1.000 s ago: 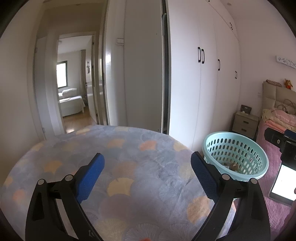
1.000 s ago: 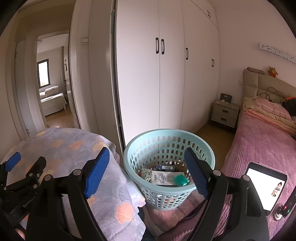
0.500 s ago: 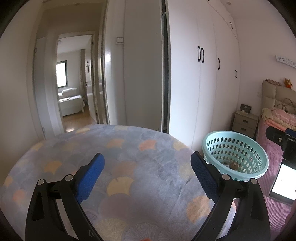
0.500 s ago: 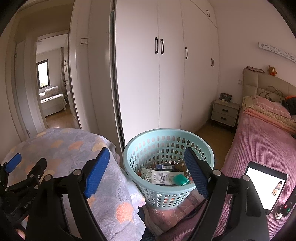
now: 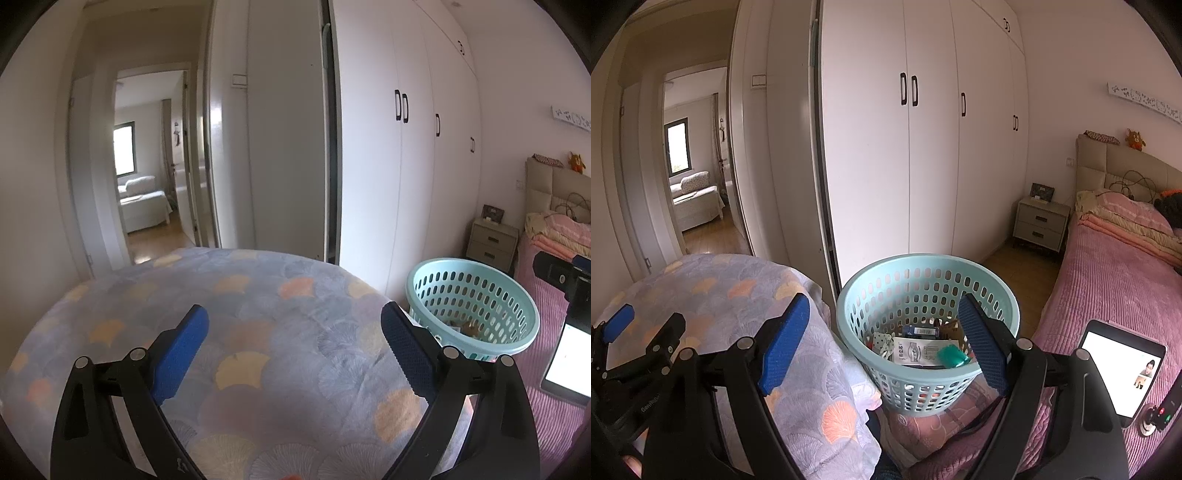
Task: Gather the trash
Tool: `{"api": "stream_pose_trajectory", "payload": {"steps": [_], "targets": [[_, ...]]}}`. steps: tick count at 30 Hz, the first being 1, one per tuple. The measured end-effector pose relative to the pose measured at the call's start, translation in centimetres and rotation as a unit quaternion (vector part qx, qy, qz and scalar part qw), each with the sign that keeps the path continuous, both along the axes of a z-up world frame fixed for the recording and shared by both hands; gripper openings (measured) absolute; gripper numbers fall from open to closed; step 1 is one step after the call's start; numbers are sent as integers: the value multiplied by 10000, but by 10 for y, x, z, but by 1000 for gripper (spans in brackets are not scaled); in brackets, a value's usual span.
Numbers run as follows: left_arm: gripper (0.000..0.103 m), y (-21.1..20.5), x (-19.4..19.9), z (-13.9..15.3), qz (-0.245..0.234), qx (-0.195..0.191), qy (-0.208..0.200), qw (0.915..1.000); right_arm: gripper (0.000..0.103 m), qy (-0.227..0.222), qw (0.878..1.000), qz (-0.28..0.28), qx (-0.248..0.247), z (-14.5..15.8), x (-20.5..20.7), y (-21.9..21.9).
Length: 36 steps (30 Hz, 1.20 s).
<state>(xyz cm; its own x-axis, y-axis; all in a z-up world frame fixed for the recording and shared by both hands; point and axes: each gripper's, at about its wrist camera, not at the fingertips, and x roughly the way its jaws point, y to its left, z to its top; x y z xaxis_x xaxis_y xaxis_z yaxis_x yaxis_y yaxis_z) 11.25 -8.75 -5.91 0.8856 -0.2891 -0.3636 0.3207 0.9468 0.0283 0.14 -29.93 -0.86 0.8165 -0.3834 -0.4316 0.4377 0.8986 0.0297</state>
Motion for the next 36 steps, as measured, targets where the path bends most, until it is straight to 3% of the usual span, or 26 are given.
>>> {"api": "stream_pose_trajectory", "payload": {"steps": [36], "targets": [[92, -1, -3, 2, -62, -85, 42, 9999, 79, 68, 10000, 36, 9, -5, 4, -4]]}}
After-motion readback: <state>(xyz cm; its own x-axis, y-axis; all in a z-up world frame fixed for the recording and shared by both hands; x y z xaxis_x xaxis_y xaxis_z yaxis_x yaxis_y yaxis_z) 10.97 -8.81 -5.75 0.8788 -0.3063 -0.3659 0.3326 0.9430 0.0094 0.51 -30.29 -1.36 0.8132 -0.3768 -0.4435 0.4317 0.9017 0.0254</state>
